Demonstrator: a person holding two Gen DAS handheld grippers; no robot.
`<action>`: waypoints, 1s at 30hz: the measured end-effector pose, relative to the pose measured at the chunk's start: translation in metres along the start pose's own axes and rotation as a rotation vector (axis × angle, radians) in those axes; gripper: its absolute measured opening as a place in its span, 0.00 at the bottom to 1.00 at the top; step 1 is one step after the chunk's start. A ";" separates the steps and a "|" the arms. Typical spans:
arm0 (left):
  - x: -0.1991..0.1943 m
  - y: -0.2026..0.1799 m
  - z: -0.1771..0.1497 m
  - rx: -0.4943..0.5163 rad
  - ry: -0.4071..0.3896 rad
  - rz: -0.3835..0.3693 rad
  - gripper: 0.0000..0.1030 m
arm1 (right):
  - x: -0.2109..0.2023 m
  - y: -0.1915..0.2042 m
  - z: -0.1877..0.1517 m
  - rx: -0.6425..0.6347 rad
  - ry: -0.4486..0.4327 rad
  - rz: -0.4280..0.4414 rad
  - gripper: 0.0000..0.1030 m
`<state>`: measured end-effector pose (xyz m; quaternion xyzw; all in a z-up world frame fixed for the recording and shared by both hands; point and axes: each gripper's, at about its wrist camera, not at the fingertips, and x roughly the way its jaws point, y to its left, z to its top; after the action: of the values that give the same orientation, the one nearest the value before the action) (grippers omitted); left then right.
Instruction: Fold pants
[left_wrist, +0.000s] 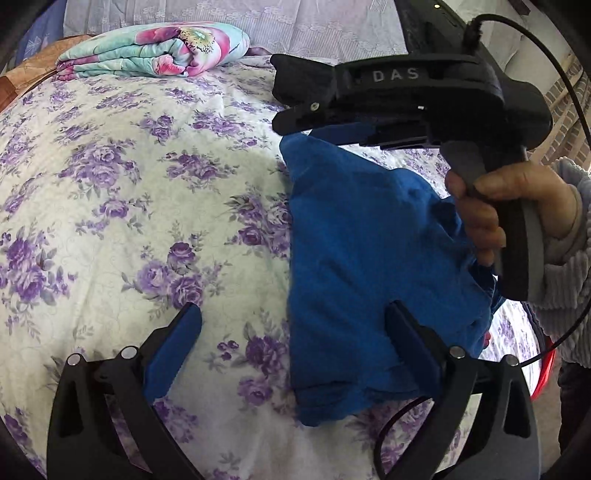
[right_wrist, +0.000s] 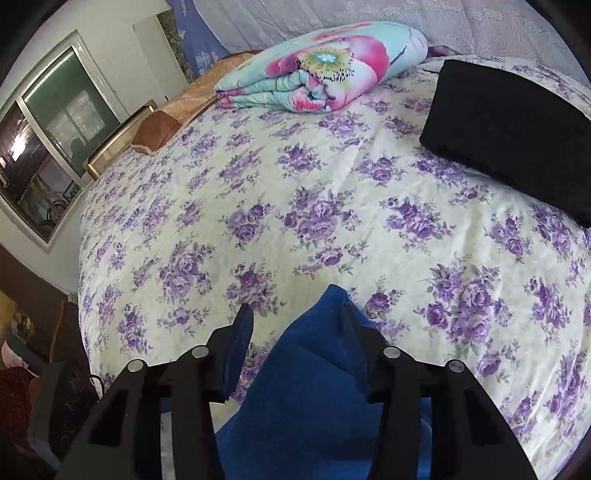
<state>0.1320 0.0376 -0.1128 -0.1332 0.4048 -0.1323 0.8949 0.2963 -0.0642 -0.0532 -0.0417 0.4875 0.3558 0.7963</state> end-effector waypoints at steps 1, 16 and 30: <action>0.000 0.000 0.000 -0.001 0.000 -0.002 0.94 | 0.002 0.001 -0.002 -0.015 0.003 -0.014 0.44; -0.006 0.004 0.000 -0.037 0.012 -0.005 0.94 | 0.021 -0.042 -0.005 0.107 -0.058 -0.093 0.00; -0.010 -0.010 -0.012 -0.005 0.027 0.018 0.96 | -0.099 -0.005 -0.166 0.014 -0.263 -0.049 0.56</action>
<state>0.1153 0.0301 -0.1096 -0.1298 0.4183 -0.1253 0.8902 0.1488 -0.1881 -0.0615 -0.0009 0.3802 0.3350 0.8621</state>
